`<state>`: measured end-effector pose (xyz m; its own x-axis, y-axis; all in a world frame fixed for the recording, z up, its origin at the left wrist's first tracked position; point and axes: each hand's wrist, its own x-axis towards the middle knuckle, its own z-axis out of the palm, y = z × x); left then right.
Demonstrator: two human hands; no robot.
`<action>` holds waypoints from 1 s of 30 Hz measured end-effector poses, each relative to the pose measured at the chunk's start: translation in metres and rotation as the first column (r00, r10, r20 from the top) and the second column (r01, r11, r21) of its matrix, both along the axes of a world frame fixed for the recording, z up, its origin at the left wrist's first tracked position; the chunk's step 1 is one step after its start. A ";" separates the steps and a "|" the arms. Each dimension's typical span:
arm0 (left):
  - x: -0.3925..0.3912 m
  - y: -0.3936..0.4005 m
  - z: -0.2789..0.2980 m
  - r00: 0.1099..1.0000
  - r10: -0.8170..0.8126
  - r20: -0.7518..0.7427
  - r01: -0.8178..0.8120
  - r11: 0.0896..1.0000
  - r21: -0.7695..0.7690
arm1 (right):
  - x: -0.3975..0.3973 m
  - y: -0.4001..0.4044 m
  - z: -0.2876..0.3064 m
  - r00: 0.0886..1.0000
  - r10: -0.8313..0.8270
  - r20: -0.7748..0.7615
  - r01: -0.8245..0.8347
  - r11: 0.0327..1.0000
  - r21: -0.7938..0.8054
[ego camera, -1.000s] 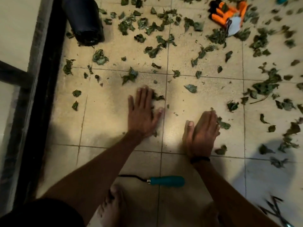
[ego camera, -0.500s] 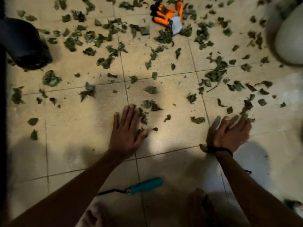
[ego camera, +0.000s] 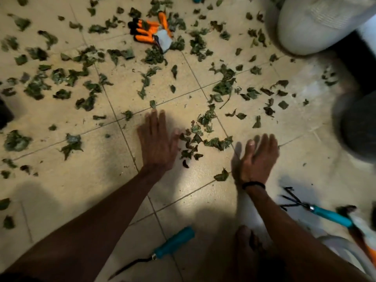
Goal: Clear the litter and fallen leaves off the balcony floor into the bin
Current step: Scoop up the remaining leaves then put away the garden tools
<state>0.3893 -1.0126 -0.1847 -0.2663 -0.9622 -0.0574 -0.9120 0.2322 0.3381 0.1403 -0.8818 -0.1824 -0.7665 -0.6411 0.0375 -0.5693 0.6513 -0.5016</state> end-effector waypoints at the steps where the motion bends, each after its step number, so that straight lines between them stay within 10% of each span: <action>1: 0.009 -0.005 -0.002 0.999 0.053 0.009 -0.053 0.998 0.012 | -0.015 0.007 -0.003 0.998 -0.058 0.025 0.057 0.998 0.024; 4: 0.021 -0.014 -0.007 0.997 0.066 0.042 -0.069 0.996 0.062 | -0.032 0.007 -0.004 0.997 -0.064 0.048 0.059 0.995 0.085; 11: -0.024 0.031 -0.007 0.928 -0.370 -0.029 0.371 0.928 0.038 | 0.068 -0.021 0.003 0.830 0.550 0.088 -0.556 0.829 0.067; 18: 0.019 0.056 -0.007 0.975 -0.223 0.003 0.223 0.975 0.025 | 0.116 0.036 0.000 0.963 0.211 0.167 -0.204 0.977 -0.059; 27: -0.038 0.009 -0.016 0.931 -0.283 0.232 0.273 0.959 0.077 | 0.116 -0.103 -0.001 0.890 0.317 0.329 -0.218 0.928 -0.303; 30: -0.059 -0.019 -0.012 0.972 -0.215 0.098 0.210 0.976 0.053 | 0.074 -0.124 0.018 0.893 0.396 0.216 -0.348 0.909 -0.227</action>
